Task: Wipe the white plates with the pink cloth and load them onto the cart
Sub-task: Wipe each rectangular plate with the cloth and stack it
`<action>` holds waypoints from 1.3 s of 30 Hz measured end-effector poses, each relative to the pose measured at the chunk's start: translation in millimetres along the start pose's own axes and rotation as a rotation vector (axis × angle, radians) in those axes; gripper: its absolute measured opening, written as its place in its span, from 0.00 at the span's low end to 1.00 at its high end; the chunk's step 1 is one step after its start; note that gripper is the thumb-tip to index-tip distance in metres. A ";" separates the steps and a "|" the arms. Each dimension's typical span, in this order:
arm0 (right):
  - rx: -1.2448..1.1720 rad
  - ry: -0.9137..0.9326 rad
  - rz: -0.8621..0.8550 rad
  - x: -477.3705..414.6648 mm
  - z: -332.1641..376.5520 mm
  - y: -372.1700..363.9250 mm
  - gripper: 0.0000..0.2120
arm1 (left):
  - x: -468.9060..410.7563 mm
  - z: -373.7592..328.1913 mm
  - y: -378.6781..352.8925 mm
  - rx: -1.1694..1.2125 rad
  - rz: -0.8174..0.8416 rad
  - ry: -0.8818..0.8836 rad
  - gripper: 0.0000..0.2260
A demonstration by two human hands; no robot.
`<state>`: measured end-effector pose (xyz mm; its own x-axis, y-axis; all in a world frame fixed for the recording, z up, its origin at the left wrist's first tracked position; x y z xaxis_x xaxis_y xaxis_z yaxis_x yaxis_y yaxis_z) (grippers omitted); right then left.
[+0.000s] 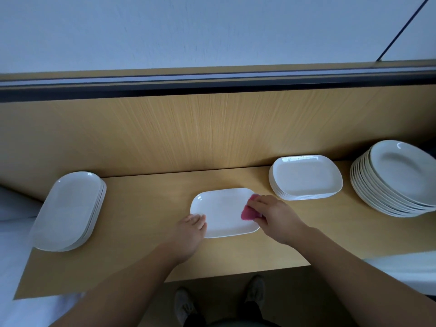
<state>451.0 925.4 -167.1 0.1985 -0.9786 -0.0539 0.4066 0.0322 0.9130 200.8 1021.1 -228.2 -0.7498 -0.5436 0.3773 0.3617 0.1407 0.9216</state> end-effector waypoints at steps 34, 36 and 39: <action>0.046 0.239 -0.355 -16.3 22.1 49.6 0.19 | 32.1 2.7 87.7 0.778 -0.191 0.353 0.13; 0.050 0.234 -0.335 -18.4 22.4 44.8 0.19 | 31.7 7.7 83.3 0.855 -0.195 0.348 0.12; 0.066 0.211 -0.305 -23.1 21.2 35.5 0.19 | 25.9 17.1 82.0 0.911 -0.164 0.372 0.13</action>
<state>442.0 944.8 -124.8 0.2594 -0.8775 -0.4034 0.4182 -0.2744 0.8659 201.6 1032.7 -141.3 -0.4748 -0.8157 0.3305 -0.4109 0.5375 0.7364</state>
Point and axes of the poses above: each hand's wrist, its own x-axis away from the middle knuckle, its own y-axis out of the back of the hand, z = x × y, the point moved 1 cm from there along -x, towards the middle knuckle, and after that the axes turned 9 degrees about y, right-handed, at the moved point
